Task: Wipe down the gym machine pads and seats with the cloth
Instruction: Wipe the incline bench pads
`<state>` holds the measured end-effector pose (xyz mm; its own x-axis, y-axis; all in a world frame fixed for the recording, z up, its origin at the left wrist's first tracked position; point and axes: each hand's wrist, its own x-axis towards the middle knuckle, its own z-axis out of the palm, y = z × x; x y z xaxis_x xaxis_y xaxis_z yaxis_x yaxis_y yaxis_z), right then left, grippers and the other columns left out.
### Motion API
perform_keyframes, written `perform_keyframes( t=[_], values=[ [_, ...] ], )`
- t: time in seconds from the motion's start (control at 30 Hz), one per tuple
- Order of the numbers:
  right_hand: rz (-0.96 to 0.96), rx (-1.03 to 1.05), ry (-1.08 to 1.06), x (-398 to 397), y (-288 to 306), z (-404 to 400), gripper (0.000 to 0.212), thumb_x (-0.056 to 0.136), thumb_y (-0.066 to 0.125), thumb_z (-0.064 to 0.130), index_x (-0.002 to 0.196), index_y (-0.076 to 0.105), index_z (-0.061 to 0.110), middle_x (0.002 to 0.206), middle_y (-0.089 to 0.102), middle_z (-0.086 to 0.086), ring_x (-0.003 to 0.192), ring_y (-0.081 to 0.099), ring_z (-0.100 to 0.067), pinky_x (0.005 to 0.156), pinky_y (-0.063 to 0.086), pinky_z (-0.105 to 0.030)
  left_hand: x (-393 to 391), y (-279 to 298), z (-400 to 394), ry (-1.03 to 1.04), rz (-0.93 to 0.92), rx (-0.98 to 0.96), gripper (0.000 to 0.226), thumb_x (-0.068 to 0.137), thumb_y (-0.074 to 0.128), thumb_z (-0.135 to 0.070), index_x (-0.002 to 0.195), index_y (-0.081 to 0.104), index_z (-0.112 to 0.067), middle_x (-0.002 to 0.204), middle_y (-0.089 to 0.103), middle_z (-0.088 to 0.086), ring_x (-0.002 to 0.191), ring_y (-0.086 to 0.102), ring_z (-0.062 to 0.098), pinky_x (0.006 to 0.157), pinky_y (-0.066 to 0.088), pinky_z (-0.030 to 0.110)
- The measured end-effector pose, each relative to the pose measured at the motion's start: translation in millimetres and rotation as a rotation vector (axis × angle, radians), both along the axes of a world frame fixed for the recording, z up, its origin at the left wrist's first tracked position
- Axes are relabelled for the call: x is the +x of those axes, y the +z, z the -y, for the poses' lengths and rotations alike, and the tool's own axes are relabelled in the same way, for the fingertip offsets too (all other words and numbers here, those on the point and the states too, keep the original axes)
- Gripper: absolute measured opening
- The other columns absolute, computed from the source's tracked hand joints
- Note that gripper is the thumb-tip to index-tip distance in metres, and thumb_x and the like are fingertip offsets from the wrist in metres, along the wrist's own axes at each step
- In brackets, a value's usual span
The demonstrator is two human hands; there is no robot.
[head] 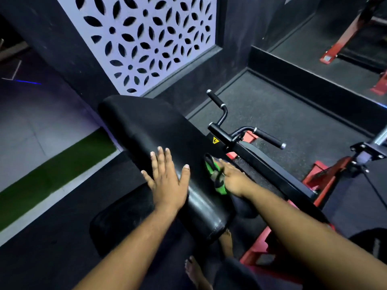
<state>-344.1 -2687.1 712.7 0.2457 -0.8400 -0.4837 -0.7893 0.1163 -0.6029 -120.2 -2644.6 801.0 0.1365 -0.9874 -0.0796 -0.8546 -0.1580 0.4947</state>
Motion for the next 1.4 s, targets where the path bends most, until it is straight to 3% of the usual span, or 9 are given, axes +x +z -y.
perform_keyframes(
  t=[0.17,0.33,0.47,0.57,0.77,0.93,1.1,1.27,1.4],
  values=[
    [0.051,-0.016,-0.023,45.5,19.7,44.7,0.082,0.085,0.03,0.072,0.16,0.006,0.048,0.172,0.003,0.002,0.159,0.0,-0.026,0.126,0.008,-0.055,2.3,5.0,1.9,-0.008,0.058,0.013,0.091,0.088,0.009,-0.071,0.164,0.001,-0.022,0.167,-0.02,-0.012,0.15,-0.03,0.005,0.122,-0.019,0.055],
    [0.136,-0.155,0.153,60.4,54.0,8.0,0.066,0.104,0.036,0.056,0.16,0.001,0.05,0.171,-0.002,0.015,0.157,-0.005,-0.012,0.124,0.004,-0.05,15.9,9.1,33.4,0.062,0.046,-0.042,0.09,0.089,0.011,-0.071,0.164,0.008,-0.022,0.168,-0.015,-0.012,0.151,-0.025,0.003,0.122,-0.017,0.058],
    [0.035,-0.076,0.006,65.8,23.5,85.3,0.062,0.106,0.037,0.054,0.16,0.006,0.049,0.171,0.005,0.013,0.158,0.001,-0.017,0.123,0.003,-0.061,24.7,13.6,69.8,0.072,0.112,0.009,0.093,0.087,0.008,-0.074,0.164,0.006,-0.022,0.169,-0.015,-0.01,0.152,-0.024,0.005,0.12,-0.018,0.06],
    [-0.048,-0.036,-0.079,89.8,17.1,128.7,0.063,0.106,0.038,0.051,0.161,0.009,0.043,0.172,0.008,0.007,0.158,0.006,-0.023,0.124,0.009,-0.059,28.8,15.5,88.6,0.05,0.209,0.054,0.093,0.088,0.006,-0.075,0.164,0.008,-0.022,0.171,-0.011,-0.007,0.154,-0.022,0.008,0.12,-0.016,0.063],
    [0.242,-0.229,0.103,94.0,39.0,84.8,0.067,0.097,0.031,0.057,0.16,0.014,0.045,0.17,0.012,0.016,0.157,0.005,-0.009,0.124,0.009,-0.045,27.8,15.2,98.9,0.037,0.27,0.038,0.086,0.091,0.011,-0.072,0.163,0.016,-0.024,0.171,0.0,-0.007,0.155,-0.016,0.008,0.122,-0.011,0.064],
    [0.141,-0.217,0.023,104.9,-0.9,175.3,0.059,0.104,0.037,0.046,0.161,0.021,0.04,0.168,0.019,0.016,0.157,0.011,-0.013,0.122,0.014,-0.064,29.8,11.8,101.4,0.008,0.337,0.053,0.082,0.094,0.016,-0.072,0.163,0.017,-0.027,0.171,0.006,-0.008,0.157,-0.012,0.013,0.121,-0.005,0.067],
    [0.021,-0.108,-0.155,134.1,8.5,207.6,0.067,0.105,0.037,0.05,0.162,0.004,0.041,0.172,-0.001,0.008,0.158,0.004,-0.022,0.117,0.012,-0.072,28.6,14.3,101.7,-0.003,0.347,0.068,0.082,0.094,0.016,-0.071,0.163,0.017,-0.027,0.171,0.006,-0.008,0.157,-0.013,0.013,0.121,-0.004,0.068],
    [0.12,-0.085,0.153,82.3,16.5,131.3,0.075,0.101,0.044,0.06,0.156,-0.008,0.057,0.169,-0.017,0.018,0.154,-0.023,-0.017,0.116,-0.007,-0.073,29.6,13.2,101.6,-0.007,0.343,0.065,0.082,0.095,0.018,-0.072,0.162,0.019,-0.026,0.171,0.009,-0.007,0.157,-0.01,0.014,0.12,-0.003,0.069],
    [0.147,-0.103,0.143,75.8,2.4,150.7,0.063,0.103,0.041,0.059,0.153,0.005,0.062,0.169,-0.008,0.023,0.157,-0.015,-0.013,0.116,0.001,-0.072,29.4,12.7,101.1,0.003,0.347,0.064,0.081,0.094,0.019,-0.071,0.162,0.023,-0.027,0.17,0.014,-0.007,0.158,-0.006,0.016,0.12,0.0,0.07]
  ],
)
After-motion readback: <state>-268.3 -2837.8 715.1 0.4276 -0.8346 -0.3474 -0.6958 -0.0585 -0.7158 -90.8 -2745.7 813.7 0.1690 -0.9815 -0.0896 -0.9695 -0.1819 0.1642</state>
